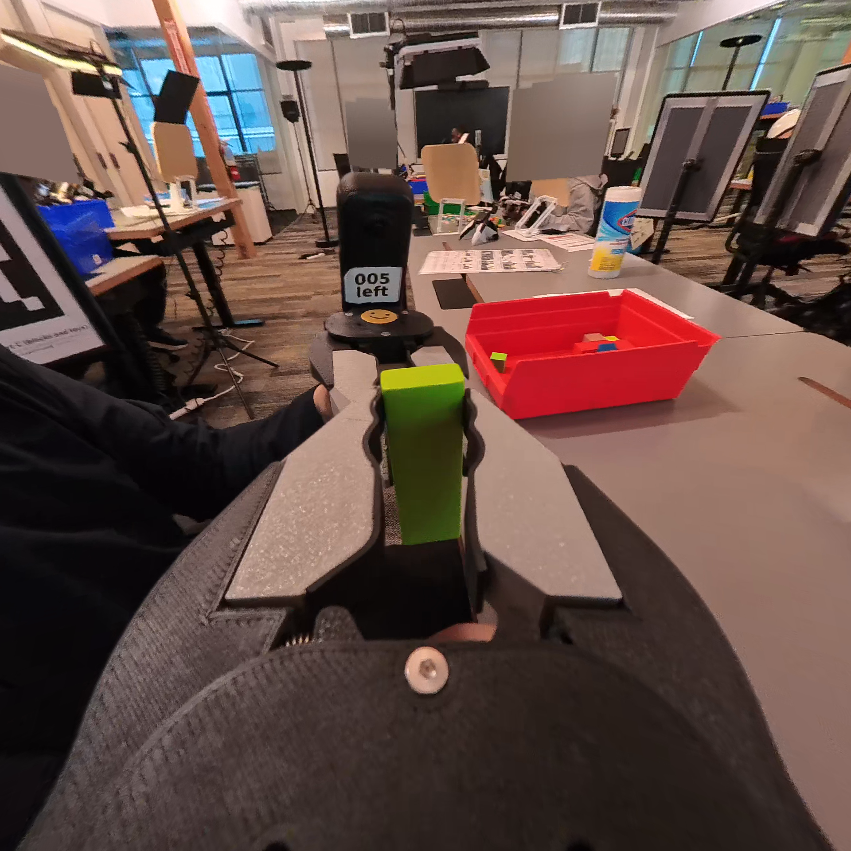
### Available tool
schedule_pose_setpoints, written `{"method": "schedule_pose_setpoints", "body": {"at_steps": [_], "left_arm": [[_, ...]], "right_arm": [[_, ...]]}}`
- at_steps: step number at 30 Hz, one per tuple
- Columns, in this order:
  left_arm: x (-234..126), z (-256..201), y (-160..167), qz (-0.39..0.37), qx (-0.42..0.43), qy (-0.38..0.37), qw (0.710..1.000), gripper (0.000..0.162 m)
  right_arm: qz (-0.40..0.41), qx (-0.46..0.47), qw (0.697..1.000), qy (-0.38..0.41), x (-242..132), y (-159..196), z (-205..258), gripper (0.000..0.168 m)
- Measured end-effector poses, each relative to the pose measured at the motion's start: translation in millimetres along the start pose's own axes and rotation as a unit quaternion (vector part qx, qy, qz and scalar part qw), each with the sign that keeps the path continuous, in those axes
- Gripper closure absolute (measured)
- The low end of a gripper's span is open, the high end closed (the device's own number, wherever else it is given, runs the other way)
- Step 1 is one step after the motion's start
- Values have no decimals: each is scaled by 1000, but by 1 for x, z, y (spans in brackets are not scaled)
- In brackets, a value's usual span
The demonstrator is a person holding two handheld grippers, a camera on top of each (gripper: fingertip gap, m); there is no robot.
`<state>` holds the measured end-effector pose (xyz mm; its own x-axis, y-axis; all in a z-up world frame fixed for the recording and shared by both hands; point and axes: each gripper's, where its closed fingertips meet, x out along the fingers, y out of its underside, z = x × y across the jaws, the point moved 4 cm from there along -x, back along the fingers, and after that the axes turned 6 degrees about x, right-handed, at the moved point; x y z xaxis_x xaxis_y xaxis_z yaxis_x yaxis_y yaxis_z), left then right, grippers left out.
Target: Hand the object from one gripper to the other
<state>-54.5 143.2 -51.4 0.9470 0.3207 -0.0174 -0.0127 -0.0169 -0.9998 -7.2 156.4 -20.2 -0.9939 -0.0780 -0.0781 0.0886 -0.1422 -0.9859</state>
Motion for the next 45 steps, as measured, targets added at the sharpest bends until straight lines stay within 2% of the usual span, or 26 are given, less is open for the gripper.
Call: {"method": "schedule_pose_setpoints", "body": {"at_steps": [7, 9, 11, 14, 17, 20, 23, 25, 31, 37, 40, 45], "left_arm": [[-3, 12, 1, -10, -53, -21, 998, 131], [-11, 22, -1, -11, -67, -44, 997, 123], [-24, 29, -5, -24, -78, -54, 995, 122], [-44, 34, -16, -47, -72, -73, 994, 128], [-57, 36, -24, -60, -59, -91, 992, 132], [-62, 35, -27, -67, -54, -95, 992, 133], [-59, 35, -26, -63, -52, -95, 992, 133], [-56, 34, -24, -56, -51, -92, 993, 134], [-52, 33, -19, -33, -35, -99, 994, 133], [-58, 34, -21, -39, -36, -100, 994, 133], [-60, 35, -21, -40, -36, -103, 993, 133], [-63, 37, -21, -39, -36, -110, 992, 133]], "right_arm": [[-20, 2, 999, 36, -4, -4, -13, 137], [-36, -5, 997, 71, -19, -13, -25, 137], [-62, -20, 988, 142, -52, -26, -48, 137], [-95, -27, 944, 314, -130, -34, -106, 137], [-98, 6, 881, 464, -208, -14, -166, 137], [-77, 64, 849, 519, -250, 20, -213, 137], [-36, 116, 845, 520, -250, 55, -245, 137], [22, 128, 837, 531, -240, 78, -263, 137], [166, 151, 792, 568, -221, 133, -296, 136], [210, 162, 764, 588, -225, 146, -305, 136], [259, 187, 753, 575, -225, 158, -306, 136], [236, 207, 767, 560, -225, 155, -306, 129]]}}
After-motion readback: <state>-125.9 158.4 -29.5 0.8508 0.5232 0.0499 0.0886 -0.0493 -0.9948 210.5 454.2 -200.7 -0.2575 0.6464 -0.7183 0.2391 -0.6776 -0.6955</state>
